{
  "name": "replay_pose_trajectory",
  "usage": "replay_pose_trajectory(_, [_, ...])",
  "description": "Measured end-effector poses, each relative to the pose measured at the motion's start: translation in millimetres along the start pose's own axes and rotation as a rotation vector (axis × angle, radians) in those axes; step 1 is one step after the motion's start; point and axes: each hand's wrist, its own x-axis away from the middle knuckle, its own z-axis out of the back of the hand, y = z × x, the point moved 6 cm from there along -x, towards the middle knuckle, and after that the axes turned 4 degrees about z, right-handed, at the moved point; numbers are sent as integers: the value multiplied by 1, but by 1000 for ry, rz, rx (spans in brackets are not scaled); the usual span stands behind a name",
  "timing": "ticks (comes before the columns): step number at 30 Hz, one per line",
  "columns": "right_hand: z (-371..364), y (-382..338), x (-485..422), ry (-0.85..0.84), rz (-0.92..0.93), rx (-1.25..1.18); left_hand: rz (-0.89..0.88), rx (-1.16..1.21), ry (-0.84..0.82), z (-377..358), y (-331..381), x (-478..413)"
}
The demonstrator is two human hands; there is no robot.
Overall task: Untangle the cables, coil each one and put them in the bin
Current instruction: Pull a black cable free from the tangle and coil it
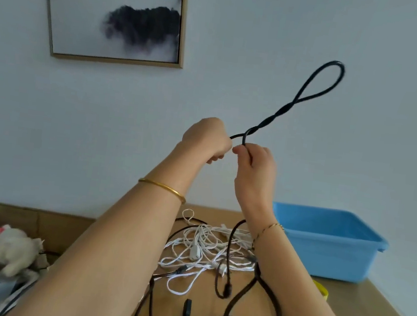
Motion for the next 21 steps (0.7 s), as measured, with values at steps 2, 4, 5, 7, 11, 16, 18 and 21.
replay_pose_trajectory(2, [-2,-5,-1,10,6,-10,16,17,2,0,-7,-1])
replay_pose_trajectory(4, [-5,-11,-3,26,13,-47,34,18,12,2,-13,0])
replay_pose_trajectory(5, [-7,-13,-3,26,11,-64,44,12,25,5,-16,0])
replay_pose_trajectory(7, [-12,-17,-7,9,12,-50,66,-17,63,13,-24,0])
replay_pose_trajectory(11, [-20,-29,-24,-35,81,29,49,-96,172,32,-30,-1])
replay_pose_trajectory(16, [-22,-41,-54,-152,124,321,-65,-177,346,55,-24,4])
replay_pose_trajectory(18, [-18,-48,-64,-195,121,407,-100,-177,439,65,-22,7])
replay_pose_trajectory(21, [-14,-60,-81,-193,120,365,-125,-141,567,80,-17,11])
